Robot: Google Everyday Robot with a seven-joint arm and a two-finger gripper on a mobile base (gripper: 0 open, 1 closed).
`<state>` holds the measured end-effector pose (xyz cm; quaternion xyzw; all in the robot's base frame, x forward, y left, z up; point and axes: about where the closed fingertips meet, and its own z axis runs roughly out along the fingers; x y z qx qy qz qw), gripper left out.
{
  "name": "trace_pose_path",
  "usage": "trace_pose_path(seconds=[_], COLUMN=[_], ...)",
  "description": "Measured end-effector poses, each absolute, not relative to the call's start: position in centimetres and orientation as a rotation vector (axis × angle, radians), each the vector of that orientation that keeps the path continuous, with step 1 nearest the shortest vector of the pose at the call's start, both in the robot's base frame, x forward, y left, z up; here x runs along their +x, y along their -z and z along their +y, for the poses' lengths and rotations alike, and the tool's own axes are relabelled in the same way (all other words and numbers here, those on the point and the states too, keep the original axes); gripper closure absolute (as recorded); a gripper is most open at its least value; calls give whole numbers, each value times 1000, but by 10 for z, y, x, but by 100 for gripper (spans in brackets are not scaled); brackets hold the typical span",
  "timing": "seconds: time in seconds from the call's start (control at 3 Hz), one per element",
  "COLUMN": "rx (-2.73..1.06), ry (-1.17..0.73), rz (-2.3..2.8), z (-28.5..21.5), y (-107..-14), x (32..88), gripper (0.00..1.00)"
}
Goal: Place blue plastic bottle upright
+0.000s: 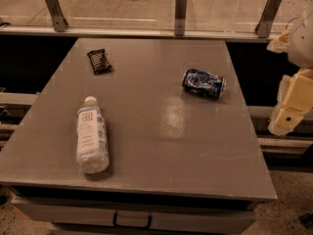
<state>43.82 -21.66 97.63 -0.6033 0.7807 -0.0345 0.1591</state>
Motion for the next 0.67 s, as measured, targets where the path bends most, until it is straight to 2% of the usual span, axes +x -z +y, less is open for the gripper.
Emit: trace_pose_path(seconds=[0.33, 0.67], rx=[-1724, -1722], ry=[99, 39], rz=[2232, 2222], z=[-217, -178], y=[-976, -964], x=[438, 450], gripper=[0, 0])
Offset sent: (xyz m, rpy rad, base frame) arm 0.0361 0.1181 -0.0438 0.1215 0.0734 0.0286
